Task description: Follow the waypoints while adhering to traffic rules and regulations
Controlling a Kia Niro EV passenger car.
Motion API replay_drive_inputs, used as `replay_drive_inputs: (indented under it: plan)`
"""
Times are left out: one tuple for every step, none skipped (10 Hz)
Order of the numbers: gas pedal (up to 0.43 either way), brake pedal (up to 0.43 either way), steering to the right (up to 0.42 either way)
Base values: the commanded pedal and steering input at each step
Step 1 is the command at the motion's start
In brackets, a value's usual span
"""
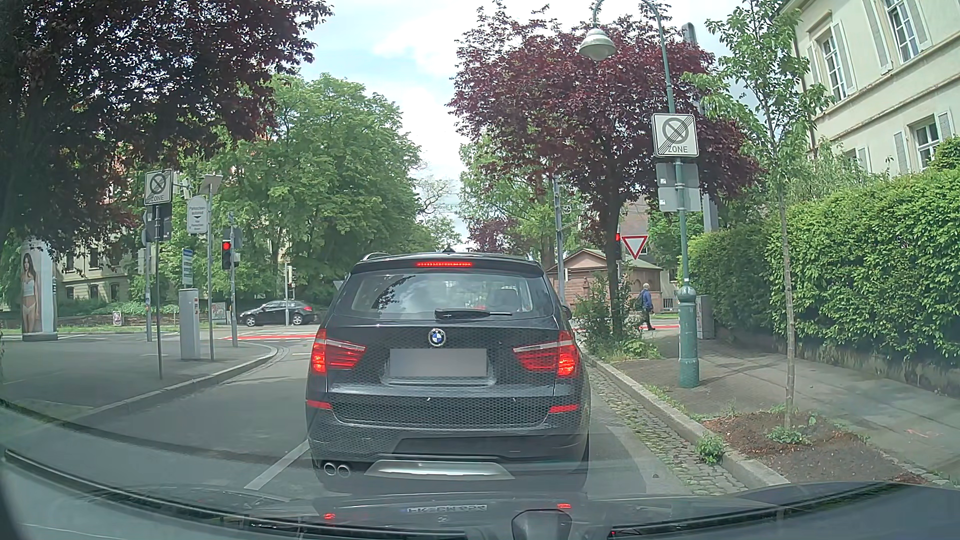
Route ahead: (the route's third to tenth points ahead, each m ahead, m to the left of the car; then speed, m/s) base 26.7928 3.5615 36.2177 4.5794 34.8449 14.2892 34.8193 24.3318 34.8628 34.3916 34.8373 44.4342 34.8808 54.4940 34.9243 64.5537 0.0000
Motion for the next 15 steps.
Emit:
replay_drive_inputs:
  plan:
    - [0.0, 0.274, 0.001]
    - [0.0, 0.274, 0.001]
    - [0.0, 0.268, 0.001]
    - [0.0, 0.268, 0.001]
    - [0.0, 0.268, 0.002]
    - [0.0, 0.274, 0.001]
    - [0.0, 0.274, 0.001]
    - [0.0, 0.274, 0.001]
    - [0.0, 0.274, 0.002]
    - [0.0, 0.274, 0.002]
    - [0.0, 0.268, 0.002]
    - [0.0, 0.274, 0.002]
    - [0.0, 0.274, 0.002]
    - [0.0, 0.274, 0.002]
    - [0.0, 0.274, 0.002]
